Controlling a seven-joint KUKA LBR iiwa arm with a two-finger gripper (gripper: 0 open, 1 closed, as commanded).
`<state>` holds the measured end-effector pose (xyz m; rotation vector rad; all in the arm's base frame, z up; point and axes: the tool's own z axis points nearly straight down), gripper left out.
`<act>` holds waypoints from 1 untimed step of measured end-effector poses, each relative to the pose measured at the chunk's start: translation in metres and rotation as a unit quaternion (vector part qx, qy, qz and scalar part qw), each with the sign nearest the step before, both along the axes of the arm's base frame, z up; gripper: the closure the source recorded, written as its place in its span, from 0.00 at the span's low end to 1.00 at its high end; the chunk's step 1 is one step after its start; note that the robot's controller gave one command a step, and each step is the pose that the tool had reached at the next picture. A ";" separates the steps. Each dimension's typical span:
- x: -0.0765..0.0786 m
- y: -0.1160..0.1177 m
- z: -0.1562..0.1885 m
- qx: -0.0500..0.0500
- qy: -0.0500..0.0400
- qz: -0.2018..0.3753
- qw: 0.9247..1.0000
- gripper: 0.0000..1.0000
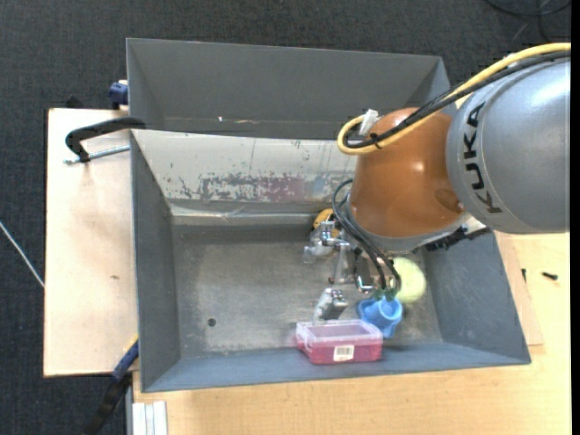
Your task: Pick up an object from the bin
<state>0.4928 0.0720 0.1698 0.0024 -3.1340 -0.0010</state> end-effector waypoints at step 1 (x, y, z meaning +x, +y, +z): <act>0.002 0.000 0.004 0.000 -0.004 -0.001 1.000 0.00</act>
Offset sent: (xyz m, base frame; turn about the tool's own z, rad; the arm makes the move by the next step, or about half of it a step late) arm -0.0022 -0.0442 -0.0998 -0.2814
